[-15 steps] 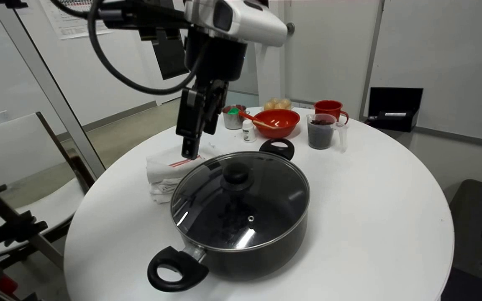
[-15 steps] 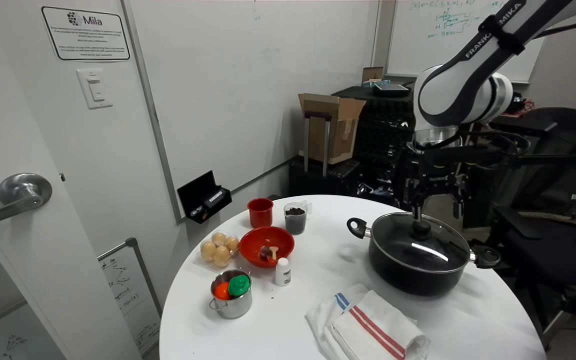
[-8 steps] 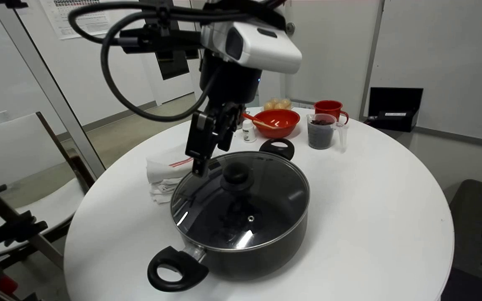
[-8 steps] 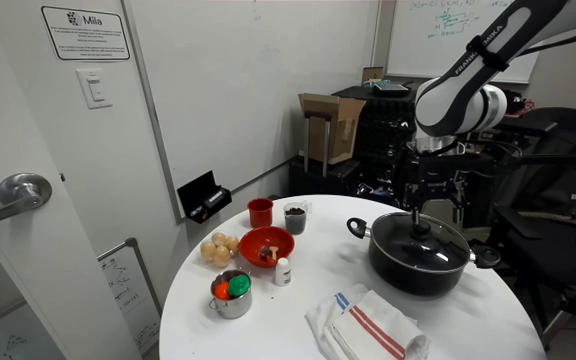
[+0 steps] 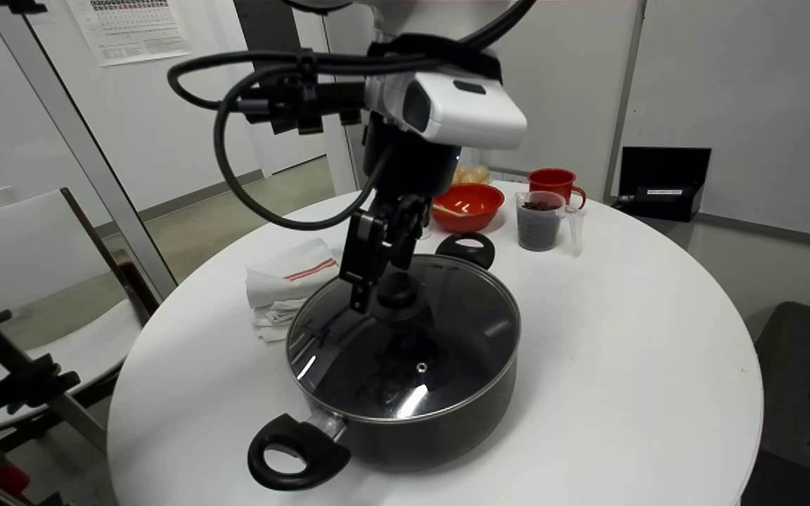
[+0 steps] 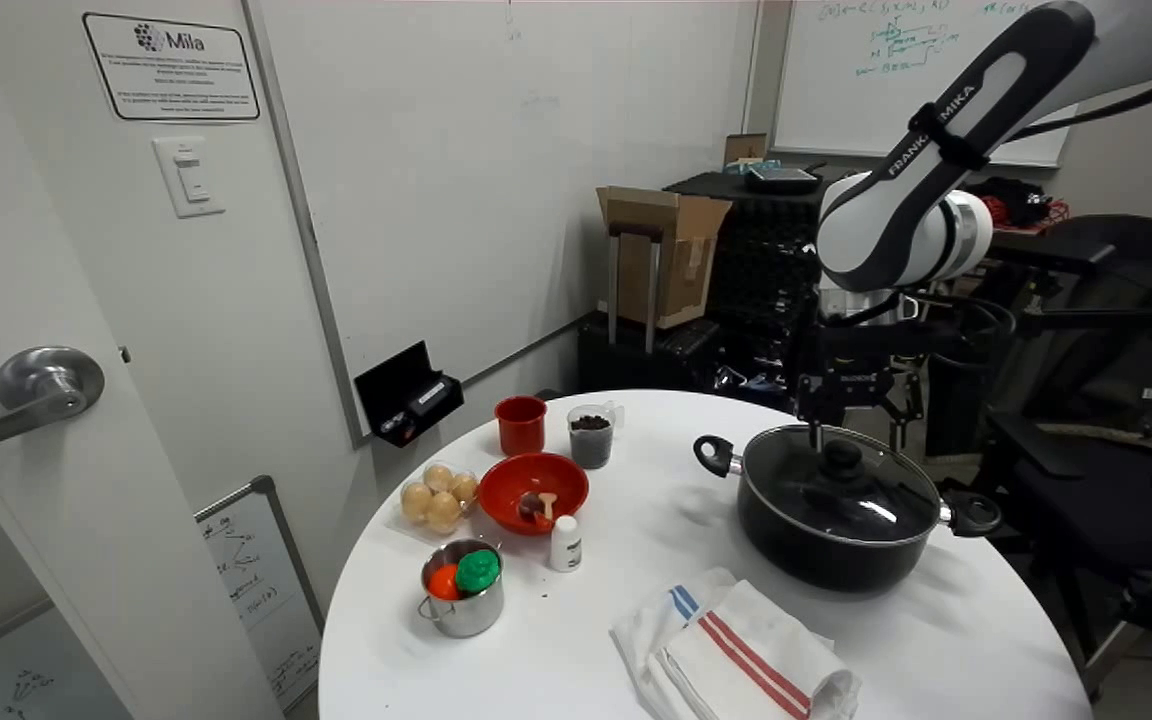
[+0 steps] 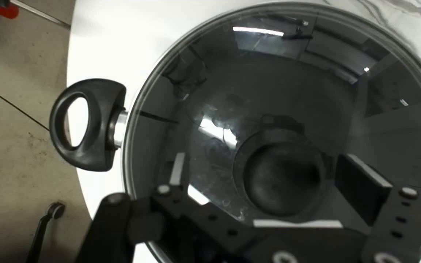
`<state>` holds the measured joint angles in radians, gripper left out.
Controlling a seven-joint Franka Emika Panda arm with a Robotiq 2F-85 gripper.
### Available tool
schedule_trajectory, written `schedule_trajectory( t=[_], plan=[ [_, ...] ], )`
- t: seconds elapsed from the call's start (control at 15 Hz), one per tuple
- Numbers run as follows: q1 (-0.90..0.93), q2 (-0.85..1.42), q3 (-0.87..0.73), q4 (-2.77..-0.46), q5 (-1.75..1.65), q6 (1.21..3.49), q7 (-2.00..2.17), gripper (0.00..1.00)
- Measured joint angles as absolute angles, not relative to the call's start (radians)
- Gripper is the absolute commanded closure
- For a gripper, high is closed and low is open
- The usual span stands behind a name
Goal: Remove the lid from on top of the pot
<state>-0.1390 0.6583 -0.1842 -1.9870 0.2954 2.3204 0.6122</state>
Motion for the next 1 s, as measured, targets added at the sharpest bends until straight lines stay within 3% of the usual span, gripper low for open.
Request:
schedule_trajectory(
  t=[0.27, 0.33, 0.47, 0.73, 1.0],
  plan=[
    [-0.139, 0.687, -0.184, -1.961, 0.297, 2.336, 0.631, 0.0],
    [-0.139, 0.692, -0.184, -1.956, 0.297, 2.339, 0.634, 0.25],
    [-0.139, 0.7, -0.184, -1.947, 0.298, 2.344, 0.641, 0.33],
    [-0.139, 0.708, -0.184, -1.939, 0.3, 2.359, 0.646, 0.65],
    [-0.141, 0.702, -0.185, -1.932, 0.303, 2.363, 0.646, 0.75]
  ],
)
